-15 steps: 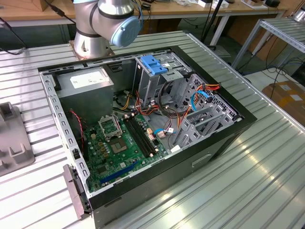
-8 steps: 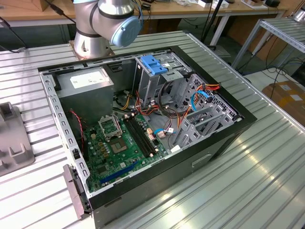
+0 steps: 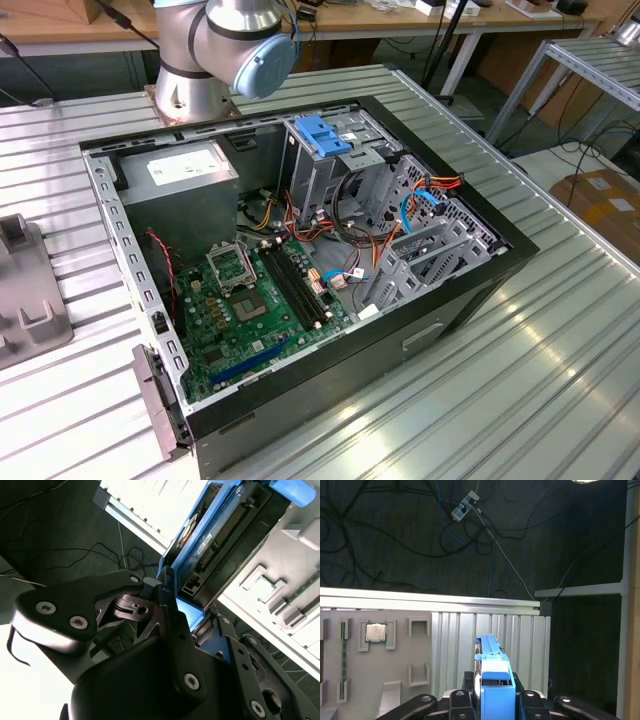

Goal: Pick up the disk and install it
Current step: 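Pick up the disk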

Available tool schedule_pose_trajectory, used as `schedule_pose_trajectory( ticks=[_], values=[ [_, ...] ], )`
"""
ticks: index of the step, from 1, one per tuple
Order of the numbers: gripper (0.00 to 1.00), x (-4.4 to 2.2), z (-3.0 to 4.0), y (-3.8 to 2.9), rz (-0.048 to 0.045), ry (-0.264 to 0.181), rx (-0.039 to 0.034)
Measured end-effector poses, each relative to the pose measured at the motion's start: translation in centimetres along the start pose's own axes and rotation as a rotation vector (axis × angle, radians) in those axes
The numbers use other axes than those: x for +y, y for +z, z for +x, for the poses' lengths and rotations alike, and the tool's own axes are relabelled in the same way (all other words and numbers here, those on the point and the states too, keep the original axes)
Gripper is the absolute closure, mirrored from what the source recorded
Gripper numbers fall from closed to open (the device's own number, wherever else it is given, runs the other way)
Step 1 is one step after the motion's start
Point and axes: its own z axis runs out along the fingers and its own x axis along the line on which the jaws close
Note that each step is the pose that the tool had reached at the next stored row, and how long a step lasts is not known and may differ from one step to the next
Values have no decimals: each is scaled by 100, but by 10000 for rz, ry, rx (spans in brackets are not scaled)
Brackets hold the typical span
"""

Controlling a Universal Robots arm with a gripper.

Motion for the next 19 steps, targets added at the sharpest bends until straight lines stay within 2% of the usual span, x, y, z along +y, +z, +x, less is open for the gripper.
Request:
schedule_pose_trajectory(
  ticks=[6,14,16,19],
  values=[
    [63,2,-25,-66,8,-10,-211],
    [63,4,-47,-125,15,-19,-394],
    [63,5,-58,-154,17,-23,-481],
    [63,6,-66,-177,21,-26,-549]
  ],
)
